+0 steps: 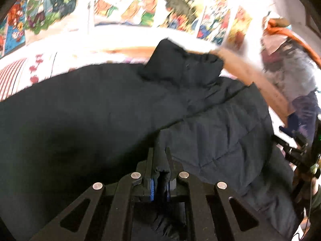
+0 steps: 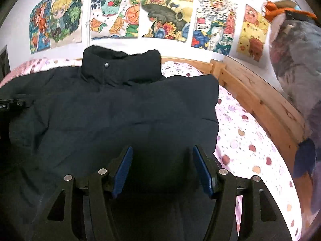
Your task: Fold large clothes
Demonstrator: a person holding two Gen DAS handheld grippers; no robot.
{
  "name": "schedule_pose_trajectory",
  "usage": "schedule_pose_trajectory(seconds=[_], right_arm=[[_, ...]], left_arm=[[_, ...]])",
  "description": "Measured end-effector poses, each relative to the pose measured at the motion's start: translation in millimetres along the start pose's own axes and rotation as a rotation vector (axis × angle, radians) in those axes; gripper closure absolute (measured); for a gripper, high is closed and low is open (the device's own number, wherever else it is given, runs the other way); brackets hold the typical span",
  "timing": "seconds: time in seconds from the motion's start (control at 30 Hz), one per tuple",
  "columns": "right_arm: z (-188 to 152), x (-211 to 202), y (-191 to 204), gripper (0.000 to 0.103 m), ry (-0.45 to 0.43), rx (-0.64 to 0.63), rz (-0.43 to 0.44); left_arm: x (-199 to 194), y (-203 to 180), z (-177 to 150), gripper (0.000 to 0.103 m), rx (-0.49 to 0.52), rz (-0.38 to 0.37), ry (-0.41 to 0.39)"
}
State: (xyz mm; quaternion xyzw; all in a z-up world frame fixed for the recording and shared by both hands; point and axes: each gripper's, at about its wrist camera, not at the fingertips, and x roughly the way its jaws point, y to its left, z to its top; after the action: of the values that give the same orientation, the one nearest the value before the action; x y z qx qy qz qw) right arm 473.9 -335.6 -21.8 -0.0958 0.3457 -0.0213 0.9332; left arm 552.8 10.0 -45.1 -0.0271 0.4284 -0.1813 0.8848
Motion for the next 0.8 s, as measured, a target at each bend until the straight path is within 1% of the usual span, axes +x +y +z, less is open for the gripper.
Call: schedule_pose_trajectory(seconds=[0.1, 0.13, 0.17, 0.33, 0.43, 0.53, 0.63, 0.8], right_arm=[[10, 16, 7, 0.046, 0.004, -0.032, 0.012], [11, 24, 9, 0.046, 0.021, -0.038, 0.016], [7, 25, 16, 0.046, 0.037, -0.04, 0.022], [-8, 64, 31, 0.046, 0.152, -0.051, 0.032], [-14, 77, 33, 0.045, 0.17, -0.046, 0.042], [-18, 81, 35, 0.044, 0.168, -0.044, 0.039], [-18, 81, 37, 0.044, 0.164, -0.052, 0.026], [-14, 73, 35, 0.041, 0.152, -0.046, 0.013]], left_arm=[[7, 11, -7, 0.095, -0.006, 0.048, 0.052], [10, 11, -8, 0.095, 0.001, 0.063, 0.067], [13, 9, -11, 0.095, 0.007, 0.076, 0.078], [28, 8, -18, 0.095, 0.074, 0.147, 0.12], [38, 4, -21, 0.095, 0.103, 0.179, 0.136], [45, -1, -25, 0.094, 0.131, 0.21, 0.142], [45, -1, -25, 0.091, 0.13, 0.211, 0.134], [26, 11, -23, 0.09, 0.05, 0.141, 0.099]])
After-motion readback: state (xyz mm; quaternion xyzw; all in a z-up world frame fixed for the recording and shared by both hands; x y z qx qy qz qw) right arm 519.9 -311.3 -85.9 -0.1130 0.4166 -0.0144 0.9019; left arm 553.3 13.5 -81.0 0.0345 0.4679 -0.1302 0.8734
